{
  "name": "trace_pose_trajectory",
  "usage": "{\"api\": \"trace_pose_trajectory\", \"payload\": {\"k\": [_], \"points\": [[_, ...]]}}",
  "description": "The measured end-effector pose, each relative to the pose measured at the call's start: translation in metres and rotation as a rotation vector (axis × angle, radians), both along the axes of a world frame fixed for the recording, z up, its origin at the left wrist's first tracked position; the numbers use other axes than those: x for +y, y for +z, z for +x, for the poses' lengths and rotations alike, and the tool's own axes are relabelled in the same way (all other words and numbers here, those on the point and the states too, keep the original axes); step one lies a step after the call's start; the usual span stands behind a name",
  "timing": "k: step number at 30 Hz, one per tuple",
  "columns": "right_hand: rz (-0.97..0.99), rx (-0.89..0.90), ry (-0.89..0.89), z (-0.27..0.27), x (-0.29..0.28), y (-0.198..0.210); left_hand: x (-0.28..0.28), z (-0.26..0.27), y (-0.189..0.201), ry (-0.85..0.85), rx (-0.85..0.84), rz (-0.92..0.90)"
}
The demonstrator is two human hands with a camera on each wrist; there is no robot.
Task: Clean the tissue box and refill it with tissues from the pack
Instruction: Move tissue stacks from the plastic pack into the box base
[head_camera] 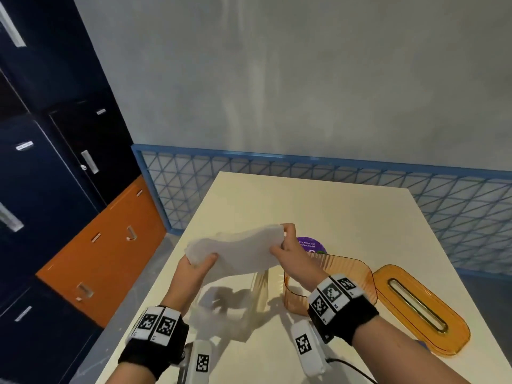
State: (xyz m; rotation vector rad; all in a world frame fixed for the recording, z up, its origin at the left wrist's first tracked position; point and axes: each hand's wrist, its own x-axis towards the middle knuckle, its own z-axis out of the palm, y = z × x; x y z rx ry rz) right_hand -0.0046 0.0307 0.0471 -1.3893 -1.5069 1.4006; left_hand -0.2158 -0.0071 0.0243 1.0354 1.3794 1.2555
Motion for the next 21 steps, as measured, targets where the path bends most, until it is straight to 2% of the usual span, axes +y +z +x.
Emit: {"api": "trace_pose_trajectory", "payload": {"k": [2,6,8,15,21], "points": [[-0.004,0.001,0.024,-0.009,-0.001,-0.008,-0.009,-0.009,-0.009,-0.027,0.020,-0.027],[-0.077,-0.105,0.039,-0.020,-0.006,-0.037,-0.020,-0.015,-0.034,-0.091,0.143,-0.103],[-0.081,-0.082,0.010,-0.023,-0.007,-0.046,-0.020,-0.014,-0.044,-0.085,0.126,-0.142],[0.017,-0.066,-0.012,-0.024,0.009,-0.034,-0.008,-0.019,-0.033,-0.112,0.178,0.008],[-0.043,-0.168,0.089,-0.021,0.015,-0.044,-0.006,-0.017,-0.044,-0.159,0.287,-0.035]]}}
